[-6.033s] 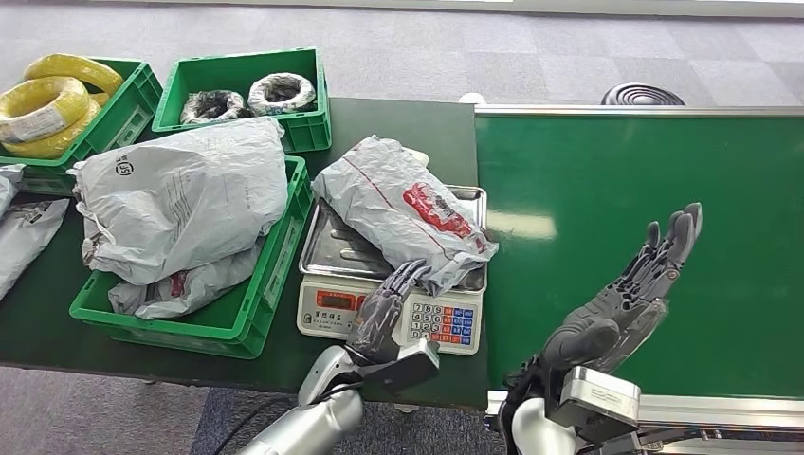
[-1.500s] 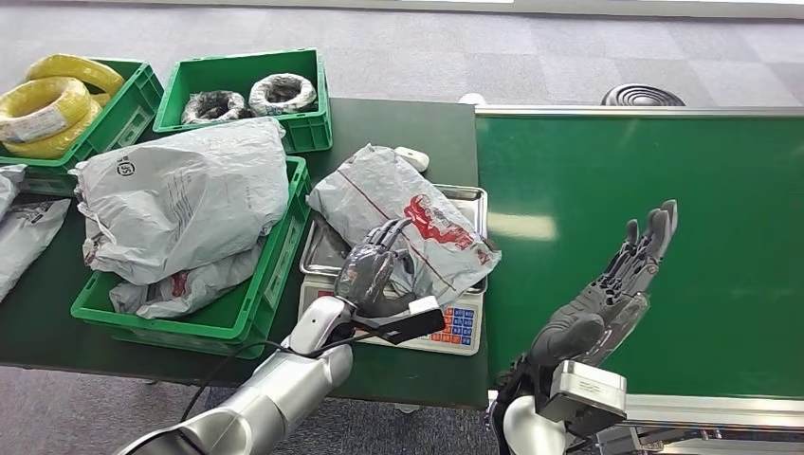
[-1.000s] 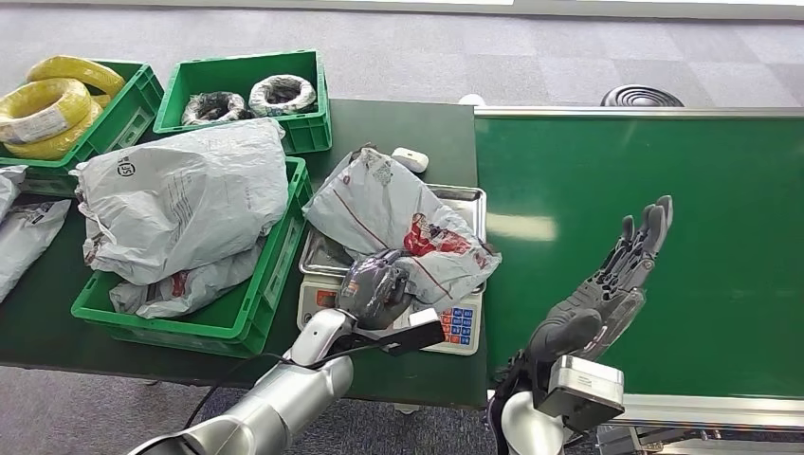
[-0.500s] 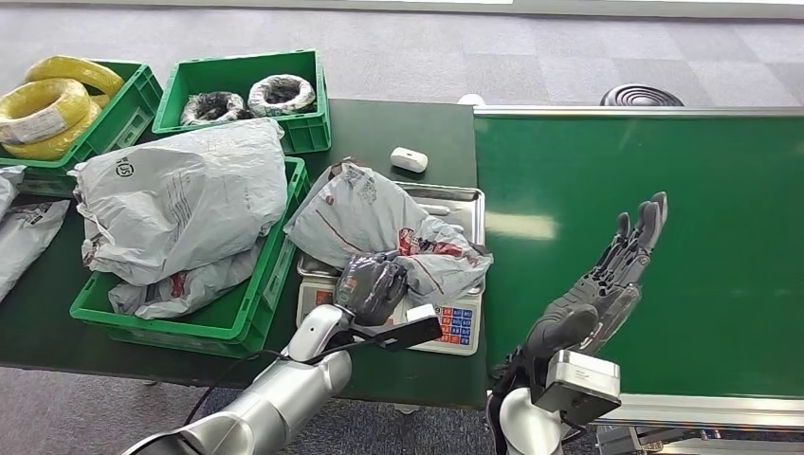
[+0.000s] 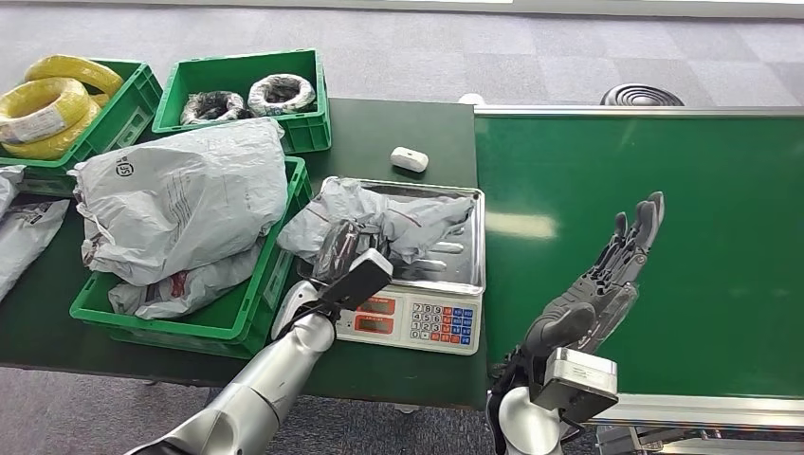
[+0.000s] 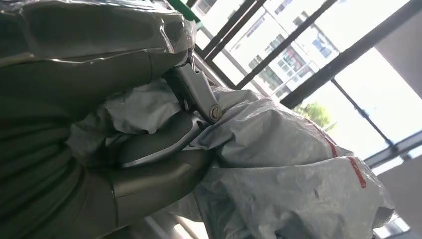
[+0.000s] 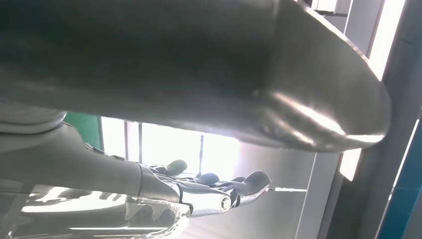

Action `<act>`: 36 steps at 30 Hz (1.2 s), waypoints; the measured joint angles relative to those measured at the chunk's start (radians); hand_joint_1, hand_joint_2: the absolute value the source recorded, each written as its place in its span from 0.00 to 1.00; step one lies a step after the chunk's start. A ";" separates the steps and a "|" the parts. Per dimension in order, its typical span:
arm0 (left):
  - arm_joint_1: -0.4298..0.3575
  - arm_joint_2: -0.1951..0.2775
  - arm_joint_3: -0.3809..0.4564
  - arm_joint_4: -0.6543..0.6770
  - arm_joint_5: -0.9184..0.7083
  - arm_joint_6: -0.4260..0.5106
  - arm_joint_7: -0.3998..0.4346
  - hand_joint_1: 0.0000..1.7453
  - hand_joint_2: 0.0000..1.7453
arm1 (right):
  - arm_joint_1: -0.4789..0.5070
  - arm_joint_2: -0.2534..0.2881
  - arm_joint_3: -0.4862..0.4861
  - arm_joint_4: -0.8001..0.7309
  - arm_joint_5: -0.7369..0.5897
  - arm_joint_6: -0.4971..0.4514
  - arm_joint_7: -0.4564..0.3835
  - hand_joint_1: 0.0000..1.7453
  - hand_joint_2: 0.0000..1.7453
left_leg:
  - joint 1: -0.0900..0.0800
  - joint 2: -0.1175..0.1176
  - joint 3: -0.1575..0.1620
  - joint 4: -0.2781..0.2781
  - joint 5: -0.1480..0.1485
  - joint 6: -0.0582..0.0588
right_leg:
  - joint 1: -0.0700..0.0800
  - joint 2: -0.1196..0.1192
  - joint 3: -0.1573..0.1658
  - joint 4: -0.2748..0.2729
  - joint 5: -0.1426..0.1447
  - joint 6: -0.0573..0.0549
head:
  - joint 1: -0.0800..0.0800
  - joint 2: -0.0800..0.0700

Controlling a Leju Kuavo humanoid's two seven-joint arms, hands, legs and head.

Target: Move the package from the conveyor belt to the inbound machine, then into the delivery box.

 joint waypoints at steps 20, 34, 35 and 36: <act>-0.012 0.101 0.089 -0.471 0.106 0.157 0.147 0.95 1.00 | 0.050 0.001 -0.017 -0.040 0.018 0.000 0.000 0.00 0.00 | 0.000 0.000 -0.001 0.000 0.000 0.000 | 0.000 0.000 -0.001 0.000 0.000 0.000 | 0.000 0.000; -0.156 0.190 0.406 -0.189 0.019 0.268 0.038 0.94 1.00 | 0.052 0.001 -0.026 -0.043 0.012 0.000 0.000 0.00 0.00 | 0.000 0.001 0.000 0.000 0.001 -0.001 | 0.000 0.001 -0.002 0.001 0.000 0.000 | 0.000 0.000; -0.165 0.194 0.436 -0.168 0.004 0.268 0.034 0.94 1.00 | 0.052 0.001 -0.026 -0.044 0.012 0.000 0.000 0.00 0.00 | 0.000 0.001 0.000 0.000 0.001 -0.001 | 0.000 0.001 -0.002 0.001 0.000 0.000 | 0.000 0.000; -0.174 0.199 0.464 -0.146 -0.008 0.268 0.032 0.94 1.00 | 0.053 0.001 -0.027 -0.044 0.012 0.000 0.000 0.00 0.00 | 0.000 0.001 0.000 0.000 0.001 -0.001 | 0.000 0.001 -0.002 0.001 0.000 0.000 | 0.000 0.000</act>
